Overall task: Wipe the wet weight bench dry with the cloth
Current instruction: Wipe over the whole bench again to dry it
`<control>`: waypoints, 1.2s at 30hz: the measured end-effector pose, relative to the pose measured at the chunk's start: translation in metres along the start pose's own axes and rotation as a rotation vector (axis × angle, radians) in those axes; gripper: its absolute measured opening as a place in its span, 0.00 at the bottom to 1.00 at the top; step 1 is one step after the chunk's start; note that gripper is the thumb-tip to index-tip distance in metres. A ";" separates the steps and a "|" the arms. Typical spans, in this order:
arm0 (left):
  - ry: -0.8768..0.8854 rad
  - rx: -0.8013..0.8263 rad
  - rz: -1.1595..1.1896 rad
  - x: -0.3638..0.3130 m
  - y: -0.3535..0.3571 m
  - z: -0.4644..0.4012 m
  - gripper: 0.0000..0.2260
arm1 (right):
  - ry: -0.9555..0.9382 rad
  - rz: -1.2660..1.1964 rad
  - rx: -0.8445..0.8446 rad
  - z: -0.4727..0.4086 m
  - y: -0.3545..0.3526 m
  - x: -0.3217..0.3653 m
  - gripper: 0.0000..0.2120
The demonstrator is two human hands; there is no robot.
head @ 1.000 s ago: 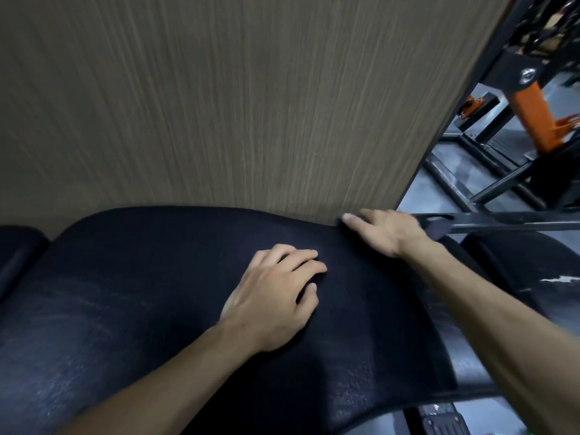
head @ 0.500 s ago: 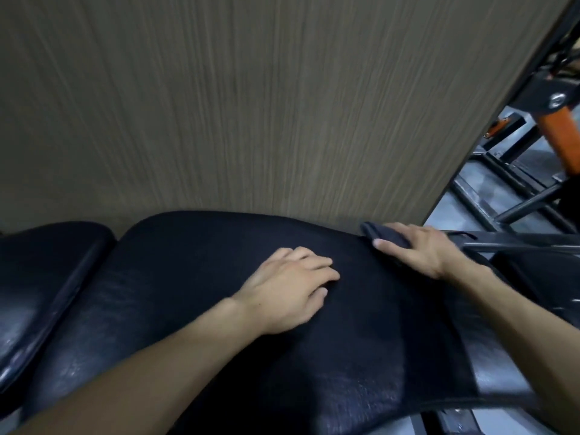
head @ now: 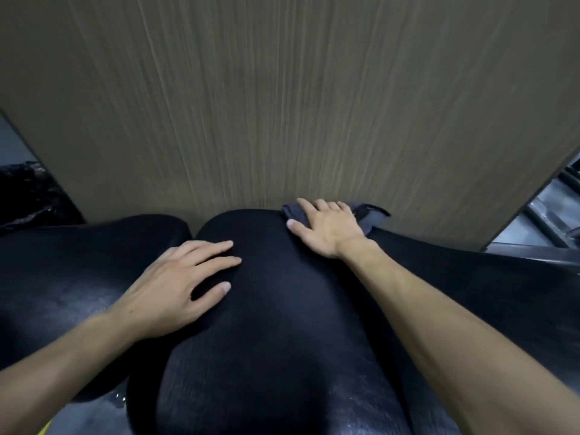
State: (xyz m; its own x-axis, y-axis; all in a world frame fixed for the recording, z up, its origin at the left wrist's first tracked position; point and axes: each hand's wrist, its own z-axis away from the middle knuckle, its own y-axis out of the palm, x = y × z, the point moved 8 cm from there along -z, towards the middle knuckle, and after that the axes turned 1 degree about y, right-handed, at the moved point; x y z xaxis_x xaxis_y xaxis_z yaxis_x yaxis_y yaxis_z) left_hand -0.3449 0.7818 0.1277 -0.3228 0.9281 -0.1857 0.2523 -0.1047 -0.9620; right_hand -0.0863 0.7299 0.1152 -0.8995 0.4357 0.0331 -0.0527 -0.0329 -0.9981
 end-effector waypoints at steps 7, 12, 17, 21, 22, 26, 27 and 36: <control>0.008 -0.004 0.065 0.011 0.007 -0.012 0.21 | 0.024 -0.183 -0.038 0.046 -0.006 -0.092 0.37; 0.004 -0.043 0.055 0.011 0.013 -0.010 0.21 | 0.287 -0.157 0.022 0.101 -0.015 -0.170 0.29; 0.021 -0.046 0.009 0.009 0.012 -0.012 0.21 | 0.376 -0.069 0.087 0.053 -0.010 -0.126 0.26; 0.037 -0.036 -0.027 0.007 0.011 -0.014 0.20 | 0.235 -0.039 0.086 -0.008 -0.012 -0.032 0.33; 0.040 -0.038 -0.031 0.007 0.010 -0.014 0.20 | 0.174 -0.046 0.083 -0.024 -0.010 0.001 0.33; 0.051 -0.057 -0.038 0.007 0.008 -0.014 0.19 | -0.010 -0.082 0.086 -0.064 -0.004 0.102 0.28; 0.051 -0.056 -0.035 0.007 0.007 -0.013 0.19 | -0.027 -0.090 0.081 -0.065 -0.003 0.108 0.28; 0.019 -0.013 0.004 0.009 0.004 -0.009 0.20 | 0.157 -0.105 -0.066 0.017 -0.011 -0.037 0.36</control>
State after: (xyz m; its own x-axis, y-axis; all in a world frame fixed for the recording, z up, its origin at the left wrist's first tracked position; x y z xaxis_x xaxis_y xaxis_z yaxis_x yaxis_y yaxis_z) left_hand -0.3386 0.7925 0.1237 -0.3045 0.9343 -0.1852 0.2652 -0.1035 -0.9586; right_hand -0.0602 0.6992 0.1253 -0.8117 0.5686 0.1337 -0.1095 0.0766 -0.9910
